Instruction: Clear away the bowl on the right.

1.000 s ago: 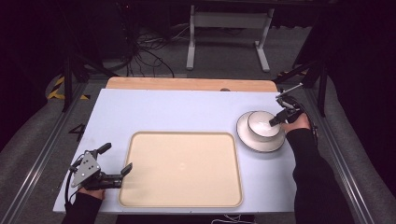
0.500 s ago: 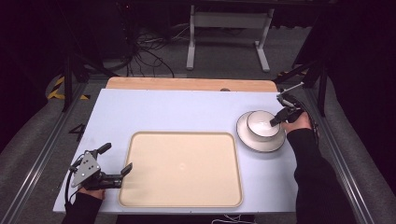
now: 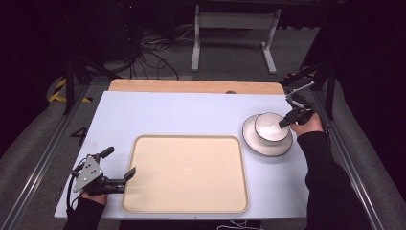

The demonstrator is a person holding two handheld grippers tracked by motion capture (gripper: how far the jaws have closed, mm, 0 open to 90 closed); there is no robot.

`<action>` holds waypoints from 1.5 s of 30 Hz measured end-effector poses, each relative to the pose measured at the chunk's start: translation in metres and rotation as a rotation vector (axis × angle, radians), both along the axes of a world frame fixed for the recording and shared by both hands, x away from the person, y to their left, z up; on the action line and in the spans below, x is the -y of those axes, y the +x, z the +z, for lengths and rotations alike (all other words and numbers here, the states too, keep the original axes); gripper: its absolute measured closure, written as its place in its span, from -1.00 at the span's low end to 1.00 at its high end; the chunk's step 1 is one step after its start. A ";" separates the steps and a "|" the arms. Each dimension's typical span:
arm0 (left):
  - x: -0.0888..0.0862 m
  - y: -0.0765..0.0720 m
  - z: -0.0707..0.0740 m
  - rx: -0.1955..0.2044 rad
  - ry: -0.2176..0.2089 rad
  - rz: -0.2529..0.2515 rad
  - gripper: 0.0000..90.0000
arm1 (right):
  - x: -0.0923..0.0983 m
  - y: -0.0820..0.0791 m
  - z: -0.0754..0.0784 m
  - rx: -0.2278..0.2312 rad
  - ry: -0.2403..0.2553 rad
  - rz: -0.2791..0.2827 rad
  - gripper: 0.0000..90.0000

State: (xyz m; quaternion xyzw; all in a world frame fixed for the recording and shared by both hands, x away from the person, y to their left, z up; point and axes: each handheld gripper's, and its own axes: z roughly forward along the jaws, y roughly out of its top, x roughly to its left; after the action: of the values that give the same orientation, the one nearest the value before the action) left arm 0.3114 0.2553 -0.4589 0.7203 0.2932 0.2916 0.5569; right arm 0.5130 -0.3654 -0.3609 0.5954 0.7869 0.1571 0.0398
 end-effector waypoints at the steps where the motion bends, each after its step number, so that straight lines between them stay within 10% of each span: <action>1: 0.000 0.000 0.000 0.000 -0.001 0.000 -1.00 | -0.001 -0.001 0.003 0.003 -0.005 0.004 0.86; 45: 0.000 0.000 0.000 0.001 0.006 -0.001 -1.00 | -0.053 -0.033 0.063 0.063 -0.001 0.169 0.85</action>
State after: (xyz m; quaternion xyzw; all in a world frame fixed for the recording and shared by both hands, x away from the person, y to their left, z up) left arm 0.3117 0.2557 -0.4587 0.7220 0.2917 0.2926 0.5549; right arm 0.4796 -0.3127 -0.2976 0.5218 0.8327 0.1780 0.0516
